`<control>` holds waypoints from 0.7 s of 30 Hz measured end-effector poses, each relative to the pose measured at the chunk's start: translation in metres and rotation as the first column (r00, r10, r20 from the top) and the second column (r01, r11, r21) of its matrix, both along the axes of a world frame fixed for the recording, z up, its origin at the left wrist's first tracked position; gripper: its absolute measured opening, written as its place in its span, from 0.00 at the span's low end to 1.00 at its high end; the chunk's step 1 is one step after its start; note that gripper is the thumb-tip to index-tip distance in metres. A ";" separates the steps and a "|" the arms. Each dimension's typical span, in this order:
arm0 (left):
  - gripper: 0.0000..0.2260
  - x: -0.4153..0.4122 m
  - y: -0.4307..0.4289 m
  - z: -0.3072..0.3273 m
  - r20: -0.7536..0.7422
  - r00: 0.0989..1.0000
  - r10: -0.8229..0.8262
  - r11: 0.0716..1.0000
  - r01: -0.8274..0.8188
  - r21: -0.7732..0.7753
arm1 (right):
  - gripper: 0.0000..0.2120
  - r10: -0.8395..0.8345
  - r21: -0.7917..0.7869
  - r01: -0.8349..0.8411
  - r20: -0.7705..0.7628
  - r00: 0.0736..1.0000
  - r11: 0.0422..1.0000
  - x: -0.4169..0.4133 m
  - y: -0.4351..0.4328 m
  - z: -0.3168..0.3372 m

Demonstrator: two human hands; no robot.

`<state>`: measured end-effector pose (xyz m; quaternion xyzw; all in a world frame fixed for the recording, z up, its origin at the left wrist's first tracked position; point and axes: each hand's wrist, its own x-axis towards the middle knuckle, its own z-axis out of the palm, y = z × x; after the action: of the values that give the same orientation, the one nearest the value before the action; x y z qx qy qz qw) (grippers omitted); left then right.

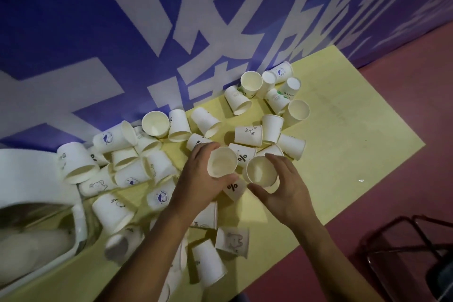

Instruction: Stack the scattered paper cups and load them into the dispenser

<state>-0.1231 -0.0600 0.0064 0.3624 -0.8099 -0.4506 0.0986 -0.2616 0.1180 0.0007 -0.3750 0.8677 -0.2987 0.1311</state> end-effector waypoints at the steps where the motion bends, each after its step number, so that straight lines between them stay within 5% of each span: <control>1: 0.36 0.012 -0.003 0.004 -0.026 1.000 0.016 1.000 -0.017 -0.018 | 0.37 0.009 -0.028 -0.009 0.002 1.000 1.000 0.009 -0.008 0.010; 21: 0.30 0.373 -0.046 0.052 -0.206 0.856 0.474 0.870 -0.491 -0.041 | 0.34 0.479 -0.272 -0.440 0.096 0.873 0.856 0.297 -0.171 0.058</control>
<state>0.2495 -0.1058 0.0586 0.5045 -0.6999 -0.4060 0.3013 0.0355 -0.0529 0.0585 -0.5594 0.6964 -0.3912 0.2214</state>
